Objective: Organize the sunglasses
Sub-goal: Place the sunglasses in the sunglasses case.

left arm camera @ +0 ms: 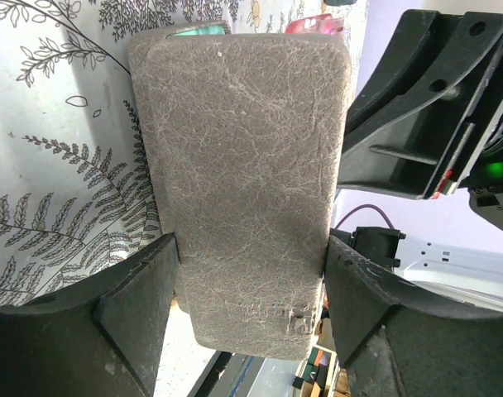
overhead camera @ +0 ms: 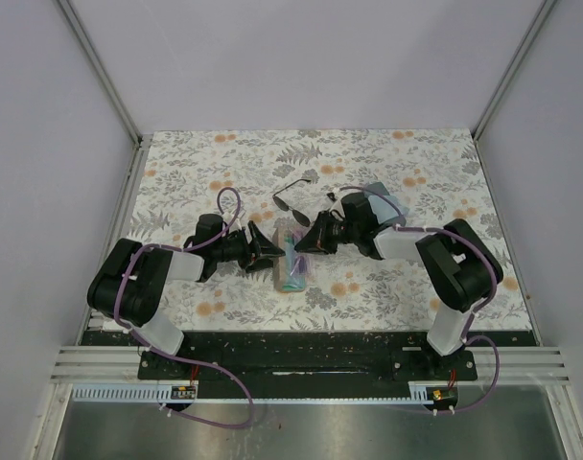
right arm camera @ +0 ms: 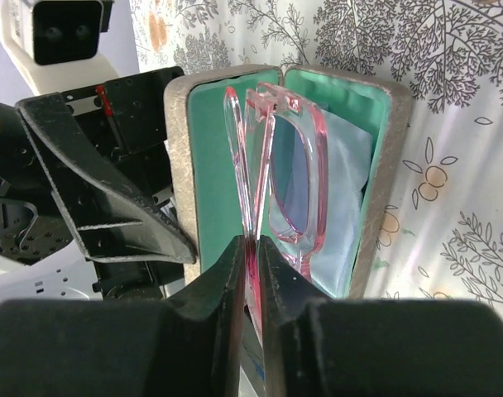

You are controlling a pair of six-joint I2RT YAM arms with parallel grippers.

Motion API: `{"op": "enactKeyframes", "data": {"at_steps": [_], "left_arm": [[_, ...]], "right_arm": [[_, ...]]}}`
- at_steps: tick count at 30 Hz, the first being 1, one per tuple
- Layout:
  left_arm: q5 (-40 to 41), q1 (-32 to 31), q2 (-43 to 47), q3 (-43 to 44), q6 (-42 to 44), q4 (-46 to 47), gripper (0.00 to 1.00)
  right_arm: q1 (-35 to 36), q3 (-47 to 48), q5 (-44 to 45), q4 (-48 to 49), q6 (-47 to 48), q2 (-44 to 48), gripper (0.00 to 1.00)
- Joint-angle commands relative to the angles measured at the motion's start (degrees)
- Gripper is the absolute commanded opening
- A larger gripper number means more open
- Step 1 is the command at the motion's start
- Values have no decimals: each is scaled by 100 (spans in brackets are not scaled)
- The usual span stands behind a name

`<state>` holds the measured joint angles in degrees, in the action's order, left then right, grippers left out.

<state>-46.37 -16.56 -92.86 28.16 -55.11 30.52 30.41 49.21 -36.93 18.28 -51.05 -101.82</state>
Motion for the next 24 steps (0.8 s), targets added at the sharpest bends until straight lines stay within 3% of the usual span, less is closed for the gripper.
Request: {"op": "enactKeyframes", "data": {"at_steps": [1, 19, 24], "left_arm": [[-127, -49, -57, 67, 53, 305, 49], [-127, -58, -48, 67, 36, 305, 48], [-92, -67, -39, 67, 71, 261, 48]], "right_arm": [[184, -26, 168, 728, -344, -224, 0], [544, 18, 651, 1029, -336, -1006, 0], [544, -69, 783, 931, -248, -989, 4]]}}
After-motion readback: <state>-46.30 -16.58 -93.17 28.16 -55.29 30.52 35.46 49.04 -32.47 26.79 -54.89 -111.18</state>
